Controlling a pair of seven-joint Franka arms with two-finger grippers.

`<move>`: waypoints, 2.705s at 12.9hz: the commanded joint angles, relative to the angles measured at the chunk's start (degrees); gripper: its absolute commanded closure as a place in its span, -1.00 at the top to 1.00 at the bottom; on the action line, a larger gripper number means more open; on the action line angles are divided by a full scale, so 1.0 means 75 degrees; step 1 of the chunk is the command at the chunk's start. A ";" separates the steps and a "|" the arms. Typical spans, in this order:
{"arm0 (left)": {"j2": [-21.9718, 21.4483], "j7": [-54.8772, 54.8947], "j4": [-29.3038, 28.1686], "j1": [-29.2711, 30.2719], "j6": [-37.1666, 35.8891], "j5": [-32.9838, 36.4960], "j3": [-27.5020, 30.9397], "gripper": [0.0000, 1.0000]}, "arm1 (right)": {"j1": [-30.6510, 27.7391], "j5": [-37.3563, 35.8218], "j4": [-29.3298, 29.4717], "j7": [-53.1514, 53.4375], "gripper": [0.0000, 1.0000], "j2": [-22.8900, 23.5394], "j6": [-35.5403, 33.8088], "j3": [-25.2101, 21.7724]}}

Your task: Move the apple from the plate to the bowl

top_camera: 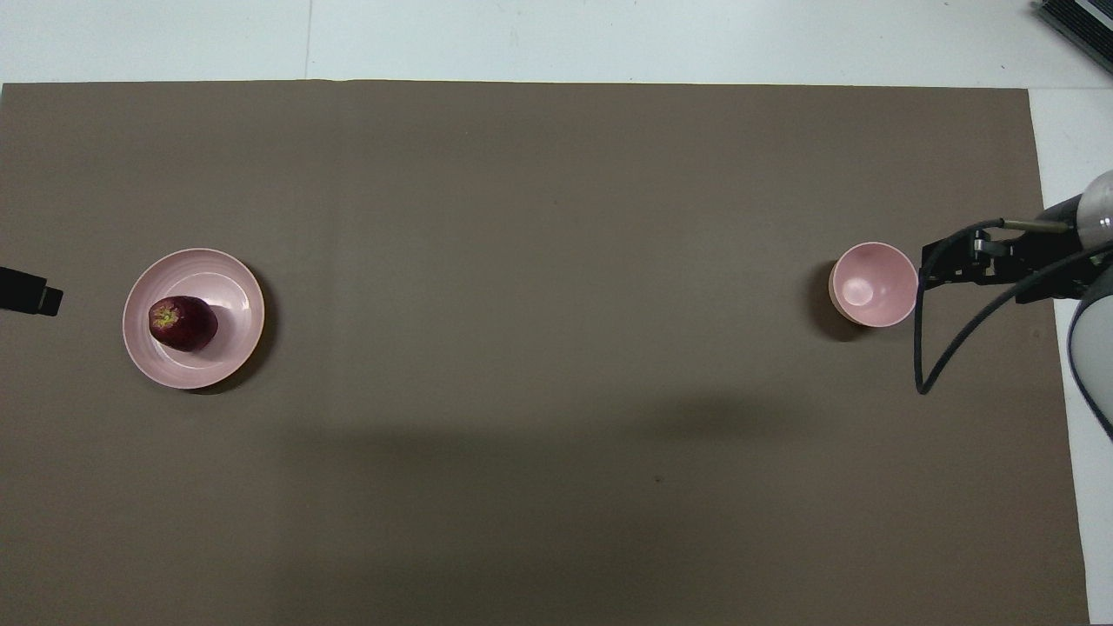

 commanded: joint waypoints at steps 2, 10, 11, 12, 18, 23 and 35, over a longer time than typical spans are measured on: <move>-0.0217 -0.0071 -0.0253 -0.0070 0.0076 0.0041 0.0051 1.00 | -0.0061 0.0044 0.0120 -0.0360 1.00 0.0041 -0.0227 0.0046; -0.0217 -0.0071 -0.0242 -0.0058 0.0029 0.0053 0.0040 1.00 | -0.0049 0.0173 0.0179 -0.0360 1.00 0.0029 -0.0203 0.0058; -0.0217 -0.0071 -0.0242 -0.0058 0.0006 0.0053 0.0040 1.00 | -0.0049 0.0173 0.0168 -0.0360 1.00 0.0017 -0.0203 0.0058; -0.0217 -0.0071 -0.0242 -0.0058 -0.0006 0.0053 0.0040 1.00 | -0.0049 0.0173 0.0167 -0.0360 1.00 0.0029 -0.0203 0.0058; -0.0229 -0.0048 -0.0277 -0.0046 0.0053 0.0041 0.0051 1.00 | -0.0049 0.0173 0.0156 -0.0372 1.00 0.0006 -0.0203 0.0058; -0.0661 0.0011 -0.1176 -0.0058 0.0834 0.0041 0.0051 1.00 | -0.0049 0.0173 0.0144 -0.0372 1.00 0.0006 -0.0203 0.0058; -0.0604 0.0900 -0.4387 0.0001 0.4314 -0.0110 0.0391 1.00 | -0.0049 0.0185 0.0132 -0.0372 1.00 -0.0006 -0.0203 0.0058</move>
